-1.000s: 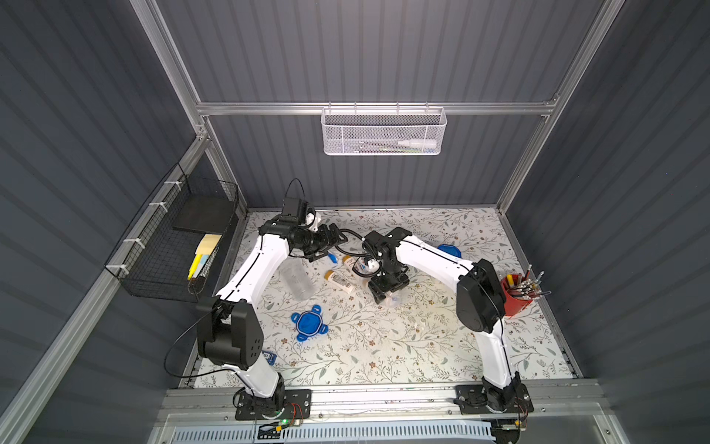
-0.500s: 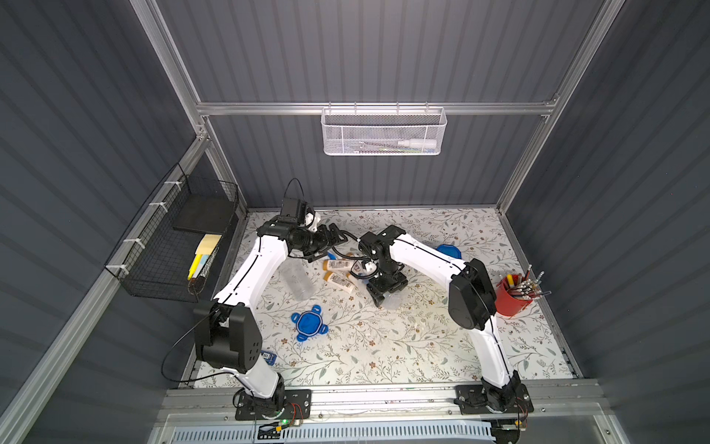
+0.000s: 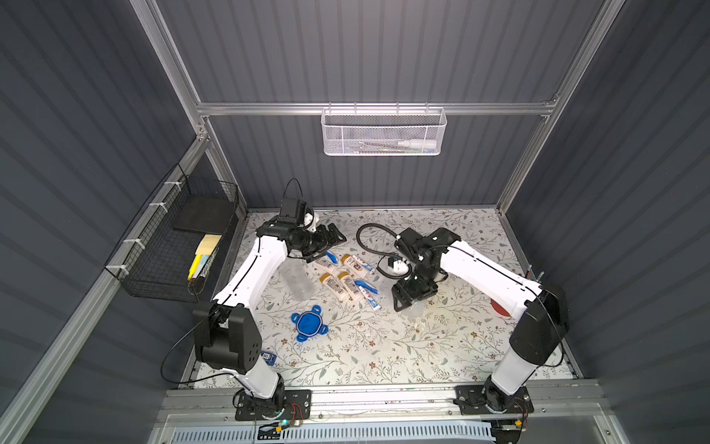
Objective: Take out toiletry kits
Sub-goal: 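Pour the toiletry kits out of the container, then place the container at the center of the board.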
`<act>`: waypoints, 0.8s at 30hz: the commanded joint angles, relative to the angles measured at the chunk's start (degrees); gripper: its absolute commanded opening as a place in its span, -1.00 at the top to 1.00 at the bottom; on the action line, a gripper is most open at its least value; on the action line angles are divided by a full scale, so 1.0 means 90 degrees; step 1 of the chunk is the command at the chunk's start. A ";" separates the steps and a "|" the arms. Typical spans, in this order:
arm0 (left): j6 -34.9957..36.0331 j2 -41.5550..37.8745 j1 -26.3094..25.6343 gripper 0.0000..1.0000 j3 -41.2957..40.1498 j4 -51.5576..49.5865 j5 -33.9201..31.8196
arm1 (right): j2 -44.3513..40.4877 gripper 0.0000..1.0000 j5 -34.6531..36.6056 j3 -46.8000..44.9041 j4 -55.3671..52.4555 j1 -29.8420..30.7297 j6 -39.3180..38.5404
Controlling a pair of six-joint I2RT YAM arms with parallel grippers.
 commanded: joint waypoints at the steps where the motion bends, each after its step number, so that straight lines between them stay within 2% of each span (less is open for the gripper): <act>1: -0.0040 -0.0159 -0.0012 -0.88 0.0089 0.0015 -0.0060 | 0.0603 -0.20 0.1053 0.0543 0.1337 -0.0338 0.0349; 7: 0.0006 -0.0146 -0.0017 -0.83 0.0006 0.0035 -0.0199 | 0.2316 -0.18 0.1754 0.1903 0.2574 -0.0849 0.0582; 14: 0.0036 -0.0047 -0.0017 -0.82 -0.0130 0.0069 -0.0203 | 0.4084 -0.32 0.2033 0.3919 0.2384 -0.0980 0.0624; 16: 0.0035 -0.0027 -0.0017 -0.82 -0.0177 0.0109 -0.0171 | 0.4402 -0.43 0.2106 0.4368 0.2328 -0.0986 0.0677; 19: 0.0033 0.0016 -0.0017 -0.84 -0.0220 0.0123 -0.0147 | 0.4664 -0.64 0.2350 0.4527 0.2607 -0.0991 0.0733; 22: 0.0045 0.0022 -0.0017 -0.86 -0.0255 0.0124 -0.0135 | 0.4781 -0.98 0.2332 0.4529 0.2850 -0.0991 0.0885; 24: 0.0049 0.0037 -0.0017 -0.88 -0.0265 0.0112 -0.0142 | 0.4802 -0.98 0.2191 0.4488 0.2972 -0.0992 0.0958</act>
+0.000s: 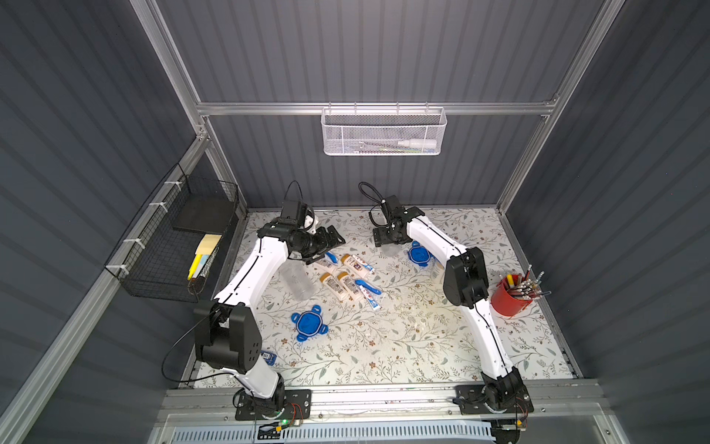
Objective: Take out toiletry kits
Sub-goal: Place the container at the center of the board, then move the container to the center of the board.
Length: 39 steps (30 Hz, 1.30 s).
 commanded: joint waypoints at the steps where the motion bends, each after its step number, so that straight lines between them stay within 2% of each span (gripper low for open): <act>1: 0.0068 0.0025 -0.0017 -0.88 -0.0088 0.0062 0.0020 | 0.0089 -0.98 -0.0052 0.0116 0.0261 0.0001 0.0234; 7: 0.0035 0.0049 -0.0061 -0.89 -0.0067 0.0114 -0.0005 | -0.0258 -0.98 -0.0432 0.0103 0.0041 0.0003 0.0498; 11: 0.0174 0.0166 -0.0593 -0.89 0.0319 -0.0032 -0.0518 | -0.1224 -0.98 -0.0622 -0.0264 -0.0183 0.0003 0.0618; 15: 0.0265 0.0571 -0.1407 -0.89 0.1105 -0.0169 -0.1065 | -0.3045 -0.98 -0.0597 -0.1794 0.0467 -0.0042 0.0566; 19: 0.0242 0.1105 -0.2017 -0.85 0.1753 -0.0131 -0.1192 | -0.4764 -0.98 -0.0486 -0.3503 0.0818 -0.0320 0.0474; 21: 0.0222 0.1461 -0.2254 -0.84 0.2122 -0.0159 -0.1113 | -0.5538 -0.96 -0.0453 -0.4442 0.0980 -0.0617 0.0472; 25: 0.0180 0.2010 -0.2732 -0.87 0.2503 0.0136 -0.0902 | -0.6451 -0.98 -0.0703 -0.5820 0.1230 -0.1385 0.0590; 28: 0.0053 0.2258 -0.2858 -0.90 0.2604 0.0268 -0.0782 | -0.6754 -0.98 -0.0431 -0.6377 0.1324 -0.1547 0.0350; 31: -0.0012 0.2314 -0.2868 -0.91 0.2580 0.0330 -0.0782 | -0.6700 -0.98 -0.0461 -0.6482 0.1179 -0.1547 0.0206; 39: 0.0104 0.2156 -0.2839 -0.98 0.2553 0.0085 -0.1075 | -0.5533 -0.98 -0.0089 -0.5816 0.0390 -0.1549 0.0407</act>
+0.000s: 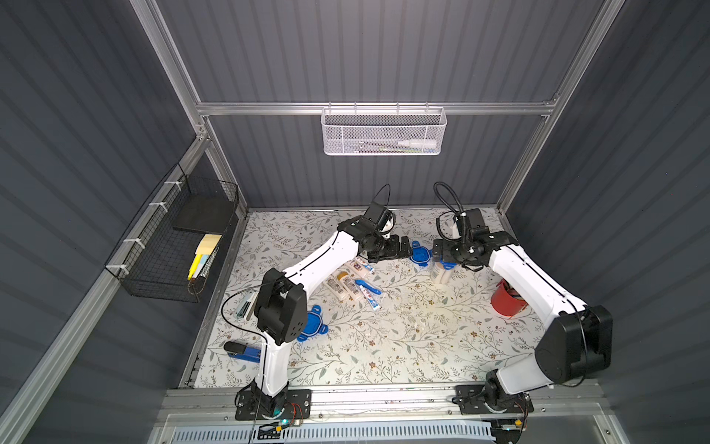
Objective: Take out toiletry kits
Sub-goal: Move the container to the center of the board.
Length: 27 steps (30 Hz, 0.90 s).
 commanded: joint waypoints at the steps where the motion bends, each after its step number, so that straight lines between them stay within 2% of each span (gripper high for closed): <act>1: 0.0060 -0.0251 0.0044 -0.98 0.0105 -0.0158 -0.0182 | 0.0331 -0.98 0.0275 0.0232 -0.0237 0.0010 0.0097; 4: 0.0104 -0.0343 0.0068 -0.99 0.0035 -0.0175 -0.0230 | 0.0450 -0.98 0.0317 0.0162 0.0016 0.0019 0.0129; 8: 0.0138 -0.0419 0.0121 -0.99 -0.0022 -0.0187 -0.0241 | 0.0598 -0.98 0.0500 0.0304 -0.0282 0.0044 0.0112; 20: 0.0138 -0.0310 0.0200 -0.99 -0.0069 -0.0090 -0.0090 | -0.0202 -0.98 0.0925 0.0103 -0.0178 0.0078 -0.0294; 27: 0.0137 -0.0393 0.0249 -0.99 -0.0189 -0.0090 -0.0063 | 0.0289 -0.98 0.0650 0.0026 -0.0161 0.0088 -0.0257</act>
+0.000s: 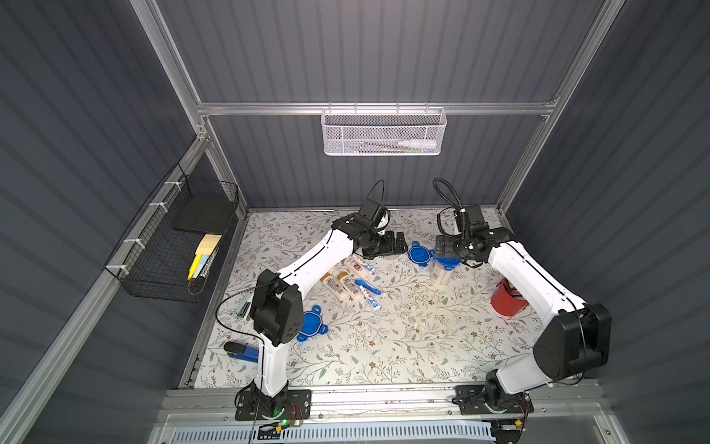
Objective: Take out toiletry kits
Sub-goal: Move the container to the center of the board.
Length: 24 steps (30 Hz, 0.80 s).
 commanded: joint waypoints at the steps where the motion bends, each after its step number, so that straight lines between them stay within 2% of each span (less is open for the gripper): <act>1: 0.0104 -0.0240 0.0052 -0.99 -0.0183 -0.0059 0.0067 | 0.0366 -0.98 -0.0007 -0.0114 -0.0104 0.0027 -0.0011; 14: 0.0094 -0.0353 0.0111 -0.99 -0.0349 -0.0020 0.0110 | 0.0722 -0.97 -0.0340 -0.0379 0.0161 0.0027 0.0151; 24: 0.0094 -0.0621 0.0247 -0.99 -0.0497 -0.0027 0.0073 | 0.0579 -0.67 -0.0932 -0.0301 0.0314 0.0064 0.0269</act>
